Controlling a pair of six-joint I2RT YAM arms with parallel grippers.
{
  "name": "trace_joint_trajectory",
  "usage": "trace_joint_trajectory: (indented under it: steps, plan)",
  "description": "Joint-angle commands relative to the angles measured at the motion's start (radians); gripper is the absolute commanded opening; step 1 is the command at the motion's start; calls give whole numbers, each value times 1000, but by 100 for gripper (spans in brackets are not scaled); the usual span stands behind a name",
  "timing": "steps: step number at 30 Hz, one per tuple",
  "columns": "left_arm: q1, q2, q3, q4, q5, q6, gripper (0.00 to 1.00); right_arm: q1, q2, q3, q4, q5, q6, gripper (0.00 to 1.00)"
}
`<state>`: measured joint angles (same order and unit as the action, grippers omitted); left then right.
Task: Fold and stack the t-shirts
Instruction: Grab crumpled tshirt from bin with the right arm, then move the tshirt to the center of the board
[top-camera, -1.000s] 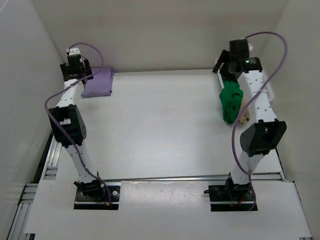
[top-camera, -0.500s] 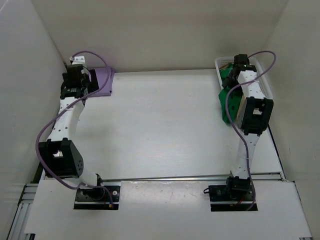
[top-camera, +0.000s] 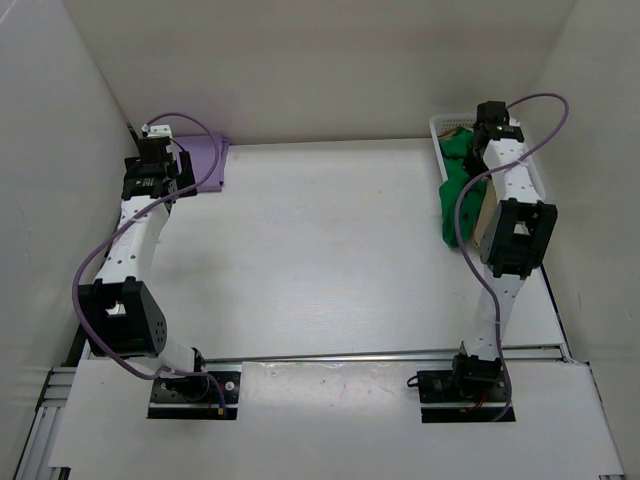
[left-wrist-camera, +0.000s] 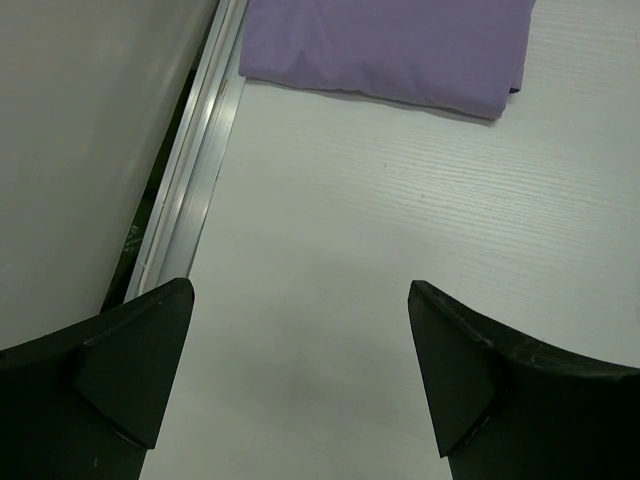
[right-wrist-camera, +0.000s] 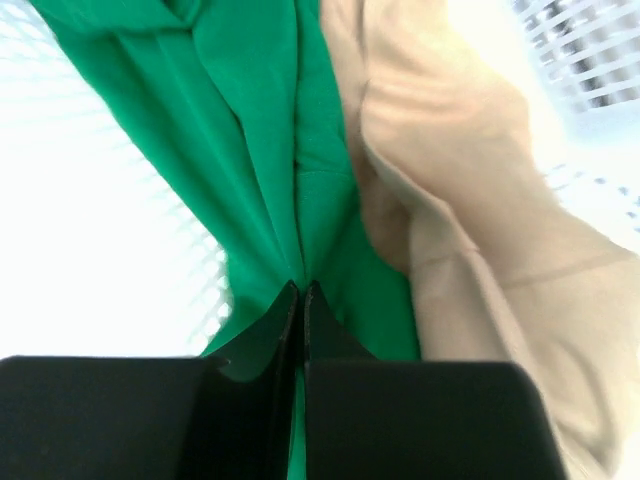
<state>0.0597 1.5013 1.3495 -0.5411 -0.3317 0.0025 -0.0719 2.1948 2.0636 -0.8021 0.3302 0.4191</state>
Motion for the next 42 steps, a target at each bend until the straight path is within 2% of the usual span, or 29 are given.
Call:
trace_joint_trajectory:
  steps: [1,6,9,14,15,17,19,25,26,29,30,31,32,33,34,36,38,42]
  plan:
    - [0,-56,42,-22,-32,-2,100,-5,-170,32,26,75,-9,0]
    - [0,-102,42,-49,-32,-2,100,-5,-332,122,64,98,-28,0]
    - [0,-139,42,-69,-21,-2,100,-5,-513,122,139,58,-39,0]
    - [0,-176,33,-102,9,-2,100,-5,-725,50,308,-147,-37,0]
    - [0,-191,33,-117,19,-2,100,9,-781,26,331,-255,-23,0]
    - [0,-205,33,-131,51,-2,100,32,-825,6,388,-376,-2,0]
    - [0,-226,33,-143,65,-2,100,121,-860,-5,417,-500,7,0]
    - [0,-245,33,-174,117,-2,100,412,-804,-5,435,-693,64,0]
    - [0,-245,33,-174,131,-2,100,467,-790,-14,435,-715,64,0]
    - [0,-254,22,-184,163,-2,100,526,-744,-107,426,-715,64,2]
    - [0,-254,22,-197,174,-2,100,535,-744,-140,414,-702,64,7]
    - [0,-263,10,-207,196,-2,100,544,-732,-172,399,-680,46,16]
    - [0,-263,-7,-207,212,-2,100,553,-713,-241,386,-659,32,32]
    - [0,-276,-18,-221,224,-2,100,569,-701,-276,356,-648,14,64]
    - [0,-276,-30,-221,255,-2,100,569,-684,-301,327,-637,-15,76]
    - [-9,-285,-74,-266,298,-2,100,569,-615,-342,265,-620,-16,89]
    - [-37,-285,-119,-278,316,-2,100,569,-549,-364,175,-609,-16,93]
    - [-99,-233,-274,-289,258,-2,100,598,-485,-472,165,-571,15,93]
